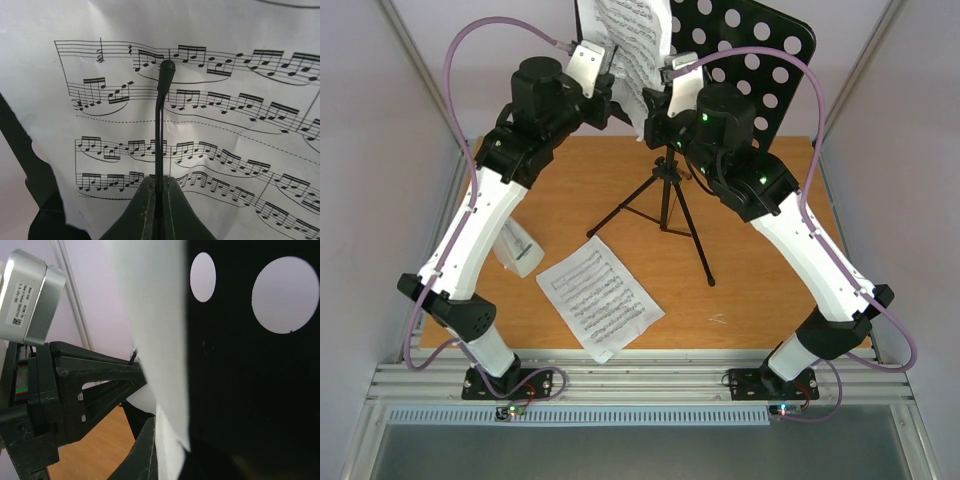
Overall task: Pack up the instrument practice props
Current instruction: Pick up the sheet music from the music stand.
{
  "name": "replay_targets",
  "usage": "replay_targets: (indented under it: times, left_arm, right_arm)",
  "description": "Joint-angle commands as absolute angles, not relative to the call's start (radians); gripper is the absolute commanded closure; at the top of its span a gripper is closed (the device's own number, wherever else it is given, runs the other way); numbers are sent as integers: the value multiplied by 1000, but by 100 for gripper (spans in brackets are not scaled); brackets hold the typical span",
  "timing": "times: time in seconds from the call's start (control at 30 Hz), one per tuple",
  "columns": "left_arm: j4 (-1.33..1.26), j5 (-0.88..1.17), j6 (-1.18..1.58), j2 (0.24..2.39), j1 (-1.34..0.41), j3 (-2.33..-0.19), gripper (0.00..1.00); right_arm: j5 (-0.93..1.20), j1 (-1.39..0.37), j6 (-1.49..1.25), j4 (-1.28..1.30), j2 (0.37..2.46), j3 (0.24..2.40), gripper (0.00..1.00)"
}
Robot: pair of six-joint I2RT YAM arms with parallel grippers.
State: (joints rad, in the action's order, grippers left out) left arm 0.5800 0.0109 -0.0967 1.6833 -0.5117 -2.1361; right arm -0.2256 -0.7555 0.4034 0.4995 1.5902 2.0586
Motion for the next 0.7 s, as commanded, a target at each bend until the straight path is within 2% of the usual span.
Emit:
replay_targets:
  times: [0.0,0.47,0.67]
  left_arm:
    - [495,11,-97,1640,-517,-2092,100]
    - [427,35,-81,1602,-504,-2027,100]
    - [335,111,-56,1565,-496,-1946,100]
  right_arm:
    - [-245,-752,416,486,1548,2041,99]
    - [-300,-752,385,382,1415,1895,99]
    - [-334,-752,385,367,1342,1833,99]
